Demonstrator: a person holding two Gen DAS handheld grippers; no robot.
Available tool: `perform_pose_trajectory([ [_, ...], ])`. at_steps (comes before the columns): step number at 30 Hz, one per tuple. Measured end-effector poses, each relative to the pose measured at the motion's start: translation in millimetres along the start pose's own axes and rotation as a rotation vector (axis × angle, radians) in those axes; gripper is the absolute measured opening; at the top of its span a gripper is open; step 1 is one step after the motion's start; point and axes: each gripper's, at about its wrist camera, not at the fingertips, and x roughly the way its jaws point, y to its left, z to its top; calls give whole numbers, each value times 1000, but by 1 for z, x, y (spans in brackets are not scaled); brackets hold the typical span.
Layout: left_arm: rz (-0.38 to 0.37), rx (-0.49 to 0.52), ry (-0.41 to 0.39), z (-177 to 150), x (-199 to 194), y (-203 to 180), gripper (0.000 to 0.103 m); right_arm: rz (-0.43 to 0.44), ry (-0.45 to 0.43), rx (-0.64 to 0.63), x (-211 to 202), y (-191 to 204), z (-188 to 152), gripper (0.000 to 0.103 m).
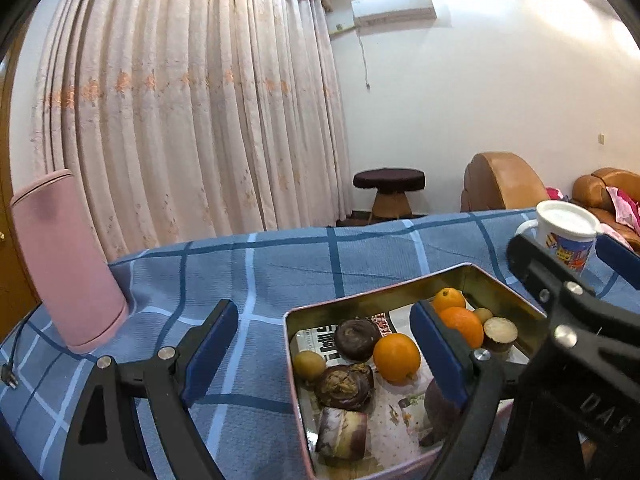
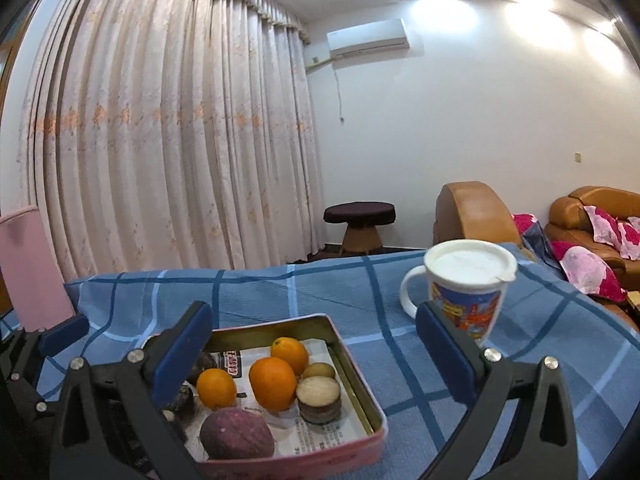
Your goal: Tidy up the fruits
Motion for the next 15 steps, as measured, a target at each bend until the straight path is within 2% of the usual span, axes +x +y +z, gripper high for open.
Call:
perform_pose_trajectory([
  [9, -5, -48, -50, -10, -28, 18, 89, -3, -26, 2, -22, -1, -4, 103],
  [15, -5, -42, -71, -14, -39, 21, 89, -13, -39, -6, -38, 1, -8, 103],
])
